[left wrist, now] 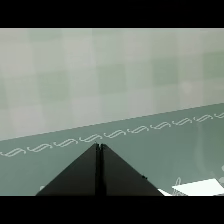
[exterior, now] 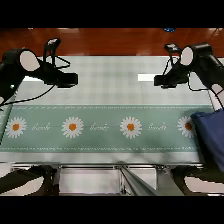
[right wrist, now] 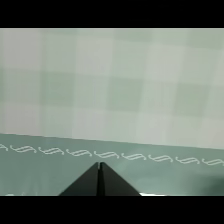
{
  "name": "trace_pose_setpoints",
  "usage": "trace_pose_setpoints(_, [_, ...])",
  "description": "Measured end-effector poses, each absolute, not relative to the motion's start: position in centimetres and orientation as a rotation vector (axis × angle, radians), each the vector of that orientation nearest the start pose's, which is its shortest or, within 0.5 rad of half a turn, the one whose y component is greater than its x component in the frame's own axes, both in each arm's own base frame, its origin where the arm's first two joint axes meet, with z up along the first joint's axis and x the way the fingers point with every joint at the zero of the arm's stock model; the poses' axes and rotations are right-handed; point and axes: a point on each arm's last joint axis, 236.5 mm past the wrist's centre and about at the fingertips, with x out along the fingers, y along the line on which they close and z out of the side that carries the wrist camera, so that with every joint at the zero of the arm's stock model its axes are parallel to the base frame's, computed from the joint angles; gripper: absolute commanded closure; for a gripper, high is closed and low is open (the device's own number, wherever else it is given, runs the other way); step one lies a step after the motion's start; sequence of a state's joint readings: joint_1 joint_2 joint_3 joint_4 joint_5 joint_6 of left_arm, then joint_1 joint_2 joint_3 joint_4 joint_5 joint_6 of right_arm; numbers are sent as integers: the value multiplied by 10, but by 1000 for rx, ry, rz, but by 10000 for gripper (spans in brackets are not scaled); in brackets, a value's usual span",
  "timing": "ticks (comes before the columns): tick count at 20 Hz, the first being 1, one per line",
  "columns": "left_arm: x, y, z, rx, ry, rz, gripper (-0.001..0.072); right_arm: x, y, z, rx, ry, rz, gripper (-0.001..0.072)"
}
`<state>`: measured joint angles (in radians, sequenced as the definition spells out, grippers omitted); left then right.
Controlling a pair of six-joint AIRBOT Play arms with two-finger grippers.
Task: Fold the shirts.
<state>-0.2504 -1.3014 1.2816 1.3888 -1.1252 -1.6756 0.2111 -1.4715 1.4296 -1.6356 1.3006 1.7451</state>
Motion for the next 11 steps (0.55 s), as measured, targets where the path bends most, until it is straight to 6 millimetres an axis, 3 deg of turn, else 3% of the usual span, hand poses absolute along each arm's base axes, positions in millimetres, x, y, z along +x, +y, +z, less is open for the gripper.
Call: trace_pose_setpoints(11, [396, -138, 48, -112, 1182, -247, 679, 413, 72, 14, -64, 1344, 9, 691])
